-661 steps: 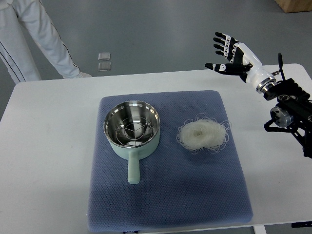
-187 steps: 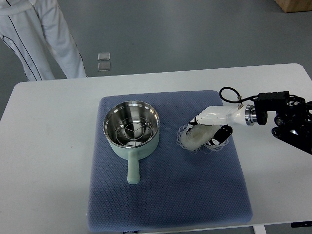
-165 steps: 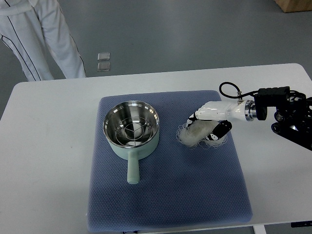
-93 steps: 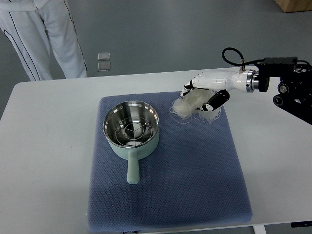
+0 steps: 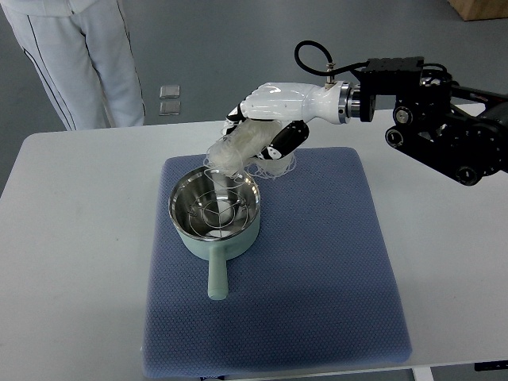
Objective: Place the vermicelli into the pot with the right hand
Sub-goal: 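Carry the vermicelli over the steel pot and lower it inside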
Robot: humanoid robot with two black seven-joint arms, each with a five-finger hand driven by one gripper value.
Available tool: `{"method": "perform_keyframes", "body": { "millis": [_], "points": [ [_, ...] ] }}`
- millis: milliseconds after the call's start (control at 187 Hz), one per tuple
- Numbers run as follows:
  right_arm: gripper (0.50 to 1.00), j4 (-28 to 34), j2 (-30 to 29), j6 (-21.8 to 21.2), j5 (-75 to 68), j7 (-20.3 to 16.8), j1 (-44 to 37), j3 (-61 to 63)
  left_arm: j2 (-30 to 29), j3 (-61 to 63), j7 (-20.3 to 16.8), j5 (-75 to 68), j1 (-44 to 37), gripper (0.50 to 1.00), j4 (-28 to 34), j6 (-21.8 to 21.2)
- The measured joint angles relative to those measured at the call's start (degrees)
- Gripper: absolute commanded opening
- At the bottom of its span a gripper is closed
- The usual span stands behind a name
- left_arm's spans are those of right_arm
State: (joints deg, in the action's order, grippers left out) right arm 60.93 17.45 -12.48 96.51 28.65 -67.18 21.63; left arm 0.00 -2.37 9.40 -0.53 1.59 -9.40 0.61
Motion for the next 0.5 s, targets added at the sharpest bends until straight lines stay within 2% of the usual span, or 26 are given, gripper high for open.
{"method": "perform_keyframes", "body": {
  "millis": [177,391,498],
  "points": [
    [0.580,-0.6,-6.5,0.1,0.5,-0.5,0.8,-0.8,0.0,-0.1,0.0,0.0,0.0,1.000,0.0,0.0],
    [0.594,-6.0,-11.1,0.9,1.1,-1.6,4.2,-1.4,0.0,-0.1,0.0,0.0,0.0,1.000,0.0,0.0],
    [0.682,-7.1,-11.6,1.3,1.2,-1.9,5.3,-1.4,0.0,-0.1,0.0,0.0,0.0,1.000,0.0,0.0]
  ]
}}
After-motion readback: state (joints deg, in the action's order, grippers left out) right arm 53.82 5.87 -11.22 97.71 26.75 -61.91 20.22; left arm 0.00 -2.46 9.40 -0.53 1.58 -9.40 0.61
